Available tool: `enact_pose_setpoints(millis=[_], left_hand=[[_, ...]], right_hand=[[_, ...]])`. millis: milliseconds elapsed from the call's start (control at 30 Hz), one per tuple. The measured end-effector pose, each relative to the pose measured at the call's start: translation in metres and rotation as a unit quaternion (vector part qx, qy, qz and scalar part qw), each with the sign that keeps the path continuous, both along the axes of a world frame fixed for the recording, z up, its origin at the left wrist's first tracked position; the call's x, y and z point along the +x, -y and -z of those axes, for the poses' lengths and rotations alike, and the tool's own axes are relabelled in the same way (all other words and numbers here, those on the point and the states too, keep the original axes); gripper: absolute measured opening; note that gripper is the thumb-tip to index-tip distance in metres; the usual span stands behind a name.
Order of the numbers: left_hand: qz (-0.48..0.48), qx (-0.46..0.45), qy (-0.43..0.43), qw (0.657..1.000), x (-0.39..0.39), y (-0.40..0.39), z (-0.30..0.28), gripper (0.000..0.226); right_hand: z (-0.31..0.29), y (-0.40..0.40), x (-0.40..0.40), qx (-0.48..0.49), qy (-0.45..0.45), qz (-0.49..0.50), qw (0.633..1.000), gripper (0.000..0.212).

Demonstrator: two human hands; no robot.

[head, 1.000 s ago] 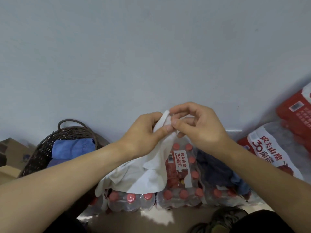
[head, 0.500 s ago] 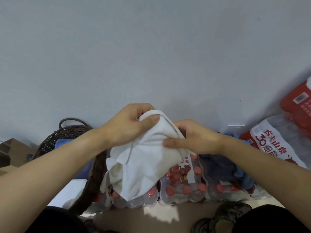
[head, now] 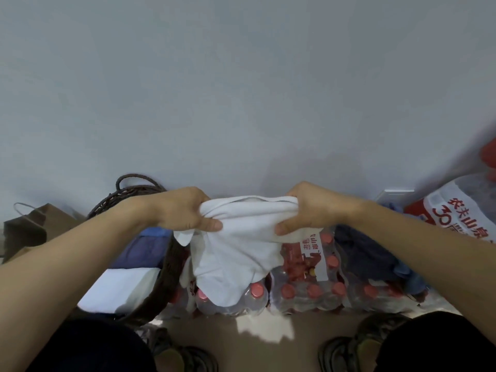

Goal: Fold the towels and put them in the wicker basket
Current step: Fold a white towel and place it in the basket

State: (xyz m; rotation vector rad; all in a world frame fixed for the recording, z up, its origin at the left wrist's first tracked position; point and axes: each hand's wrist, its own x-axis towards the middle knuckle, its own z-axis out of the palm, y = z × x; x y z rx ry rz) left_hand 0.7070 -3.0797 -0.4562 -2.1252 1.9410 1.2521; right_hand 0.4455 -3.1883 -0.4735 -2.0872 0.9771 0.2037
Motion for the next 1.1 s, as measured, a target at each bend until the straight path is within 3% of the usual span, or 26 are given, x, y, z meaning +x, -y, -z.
enact_pose_setpoints(millis=[133, 267, 367, 433, 500, 567, 633, 733, 800, 900, 1100], left_hand=[[-0.033, -0.023, -0.007, 0.999, 0.015, -0.008, 0.016, 0.022], [-0.013, -0.029, 0.016, 0.999, 0.015, -0.011, 0.032, 0.019], [0.000, -0.006, 0.015, 1.000, 0.013, -0.012, 0.041, 0.025], [0.017, 0.009, 0.018, 1.000, 0.013, -0.013, 0.045, 0.016], [0.047, 0.039, 0.034, 0.998, 0.011, -0.014, 0.048, 0.012], [0.063, 0.077, 0.053, 0.994, 0.008, -0.016, 0.050, 0.030], [0.070, 0.086, 0.074, 0.991, 0.003, -0.016, 0.051, 0.038], [0.110, 0.083, 0.109, 0.984, -0.011, -0.019, 0.056, 0.020], [0.127, 0.097, 0.110, 0.981, -0.024, -0.023, 0.062, 0.007], [0.140, 0.140, 0.091, 0.976, -0.047, -0.025, 0.069, 0.015], [0.092, 0.145, 0.081, 0.982, -0.080, -0.012, 0.083, 0.035]], right_hand=[[0.046, -0.020, 0.024, 0.039, 0.043, 0.050, 0.997, 0.035], [0.094, -0.053, 0.058, -0.056, 0.015, 0.032, 0.998, 0.075], [0.119, -0.068, 0.081, -0.059, 0.054, 0.004, 0.997, 0.096], [0.138, -0.079, 0.089, -0.075, 0.056, -0.015, 0.996, 0.086], [0.154, -0.091, 0.093, -0.145, 0.052, -0.022, 0.988, 0.053], [0.161, -0.099, 0.089, -0.179, 0.018, -0.034, 0.983, 0.035], [0.162, -0.103, 0.076, -0.140, -0.013, -0.067, 0.988, 0.029], [0.147, -0.106, 0.049, 0.015, -0.093, -0.088, 0.992, 0.016], [0.127, -0.105, 0.032, 0.105, -0.181, -0.111, 0.972, 0.035], [0.104, -0.102, 0.007, 0.161, -0.266, -0.115, 0.943, 0.064], [0.096, -0.100, -0.034, 0.185, -0.287, -0.115, 0.933, 0.072]])
